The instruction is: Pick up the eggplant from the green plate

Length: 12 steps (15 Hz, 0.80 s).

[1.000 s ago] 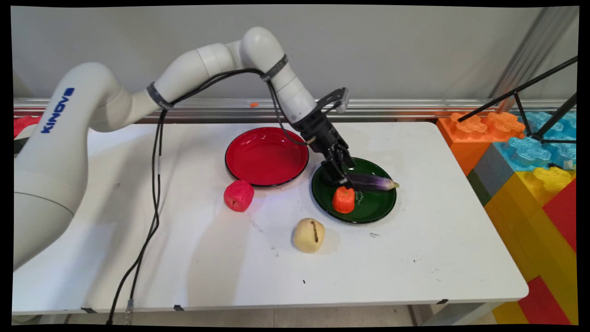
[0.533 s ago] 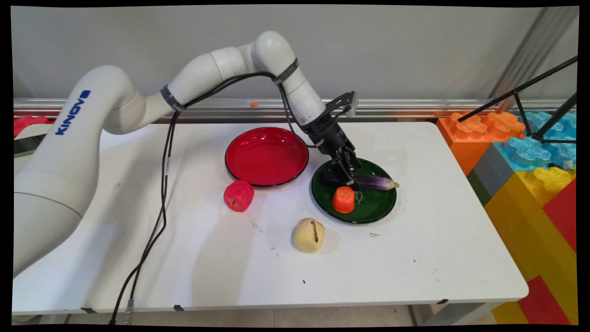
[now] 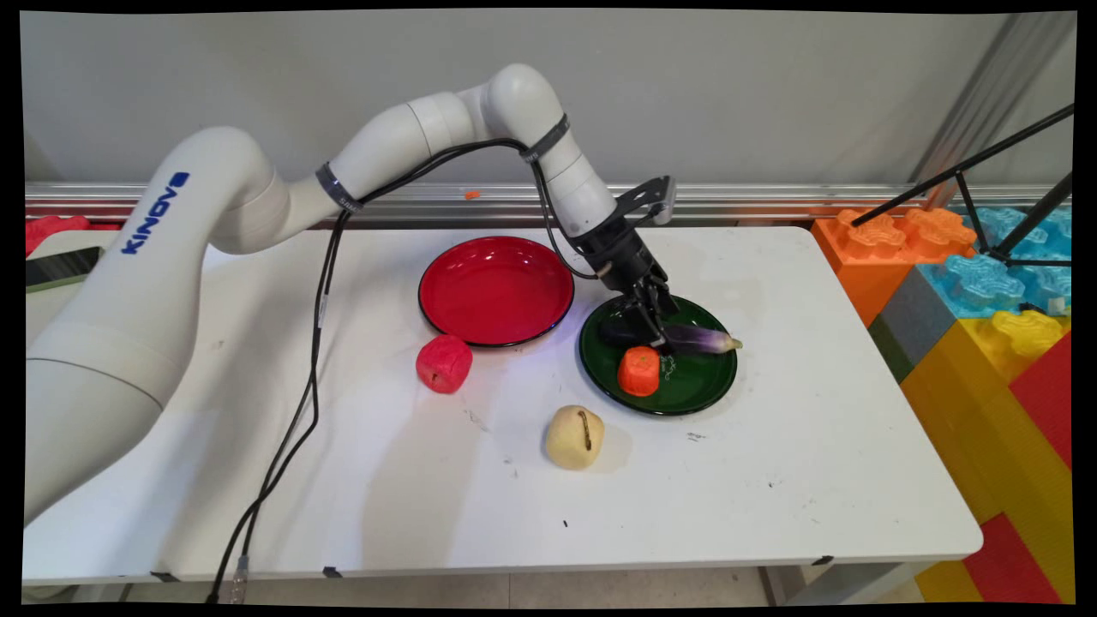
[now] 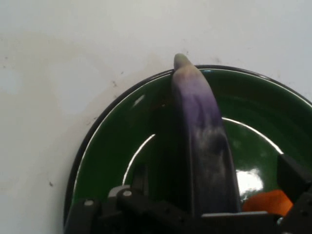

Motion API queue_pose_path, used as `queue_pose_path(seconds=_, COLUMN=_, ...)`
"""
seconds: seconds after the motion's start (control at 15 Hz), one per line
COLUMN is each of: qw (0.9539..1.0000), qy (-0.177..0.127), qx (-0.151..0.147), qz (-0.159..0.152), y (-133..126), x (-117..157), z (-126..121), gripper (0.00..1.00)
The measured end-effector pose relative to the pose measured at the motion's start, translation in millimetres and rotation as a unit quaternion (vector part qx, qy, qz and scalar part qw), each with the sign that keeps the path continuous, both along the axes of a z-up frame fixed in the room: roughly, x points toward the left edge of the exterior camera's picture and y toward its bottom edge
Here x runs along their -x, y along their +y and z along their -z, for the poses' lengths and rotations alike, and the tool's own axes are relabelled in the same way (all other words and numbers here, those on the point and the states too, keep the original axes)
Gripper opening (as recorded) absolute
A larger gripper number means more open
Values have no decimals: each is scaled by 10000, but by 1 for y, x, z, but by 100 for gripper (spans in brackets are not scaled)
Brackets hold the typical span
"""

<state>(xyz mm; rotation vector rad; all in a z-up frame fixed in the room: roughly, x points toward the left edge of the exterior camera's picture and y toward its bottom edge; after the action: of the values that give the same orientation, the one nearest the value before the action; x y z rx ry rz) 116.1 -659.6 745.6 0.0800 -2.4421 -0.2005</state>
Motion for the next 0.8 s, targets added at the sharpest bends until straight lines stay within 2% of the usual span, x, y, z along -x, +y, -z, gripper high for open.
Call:
queue_pose_path(seconds=0.4, qw=9999, qy=-63, qx=111, qz=35, y=-7, x=4, z=4, gripper=100)
queue_pose_path(seconds=0.47, qw=9999, qy=-79, qx=121, qz=36, y=-8, x=4, z=5, gripper=0)
queue_pose_path(seconds=0.8, qw=9998, qy=-154, qx=107, qz=38, y=-11, x=2, z=8, gripper=0)
